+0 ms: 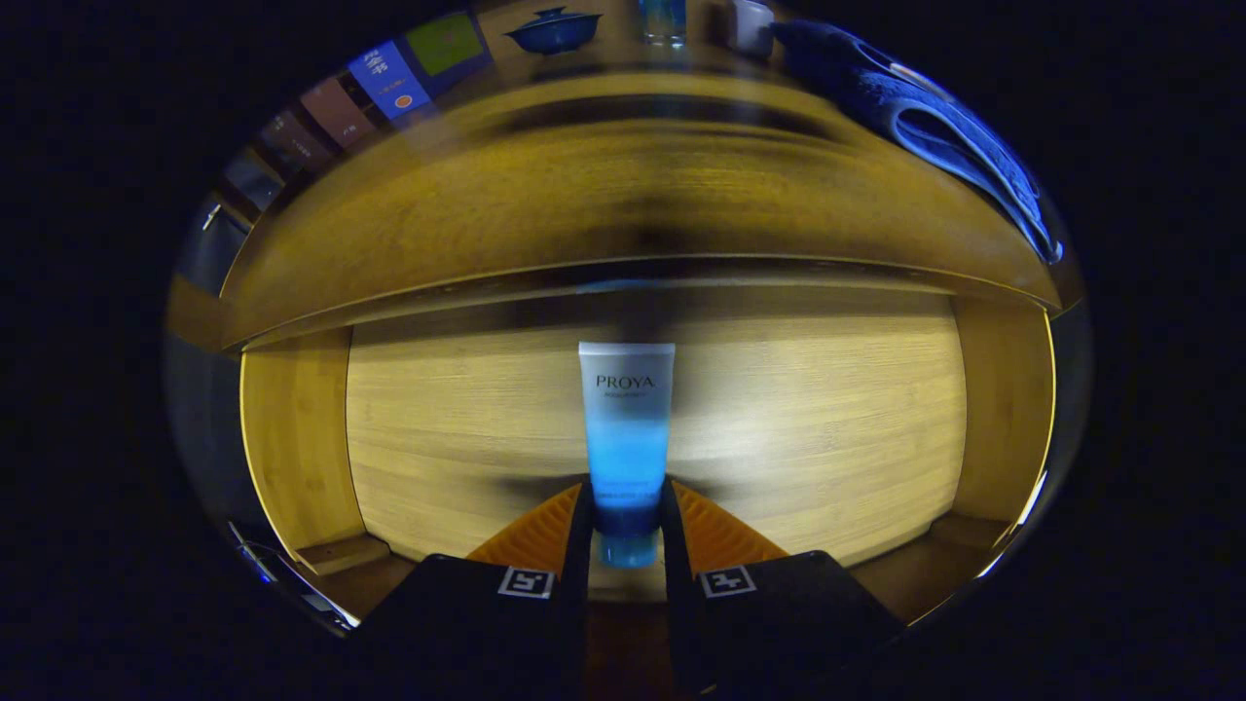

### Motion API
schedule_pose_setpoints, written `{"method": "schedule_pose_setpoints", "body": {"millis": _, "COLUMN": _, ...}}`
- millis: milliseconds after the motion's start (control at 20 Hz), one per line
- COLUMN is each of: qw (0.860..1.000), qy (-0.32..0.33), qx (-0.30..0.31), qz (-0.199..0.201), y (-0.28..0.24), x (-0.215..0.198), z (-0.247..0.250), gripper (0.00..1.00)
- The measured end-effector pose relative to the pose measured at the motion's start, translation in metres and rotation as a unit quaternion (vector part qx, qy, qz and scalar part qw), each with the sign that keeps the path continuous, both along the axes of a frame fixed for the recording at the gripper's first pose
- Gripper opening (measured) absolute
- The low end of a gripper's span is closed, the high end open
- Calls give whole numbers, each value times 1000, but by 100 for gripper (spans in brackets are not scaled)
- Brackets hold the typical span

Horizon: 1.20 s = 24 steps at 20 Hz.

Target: Pull open the drawer, take out the items inside it, and place them on the countertop above the cabinet.

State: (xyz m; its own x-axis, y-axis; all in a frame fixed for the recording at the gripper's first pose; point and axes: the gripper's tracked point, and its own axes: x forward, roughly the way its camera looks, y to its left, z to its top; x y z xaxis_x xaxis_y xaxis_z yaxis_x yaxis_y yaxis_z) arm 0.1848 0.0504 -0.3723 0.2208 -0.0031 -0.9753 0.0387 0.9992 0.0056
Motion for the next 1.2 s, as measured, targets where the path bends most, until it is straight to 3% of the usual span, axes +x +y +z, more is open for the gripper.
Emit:
{"method": "schedule_pose_setpoints", "body": {"millis": 350, "qw": 999, "qy": -27, "qx": 19, "qz": 9, "y": 1, "x": -20, "z": 27, "gripper": 39}}
{"method": "schedule_pose_setpoints", "body": {"millis": 800, "qw": 994, "qy": -97, "qx": 51, "qz": -1, "y": -14, "x": -33, "z": 103, "gripper": 39}}
{"method": "schedule_pose_setpoints", "body": {"millis": 1200, "qw": 990, "qy": -141, "qx": 31, "qz": -1, "y": -20, "x": 46, "z": 160, "gripper": 39}}
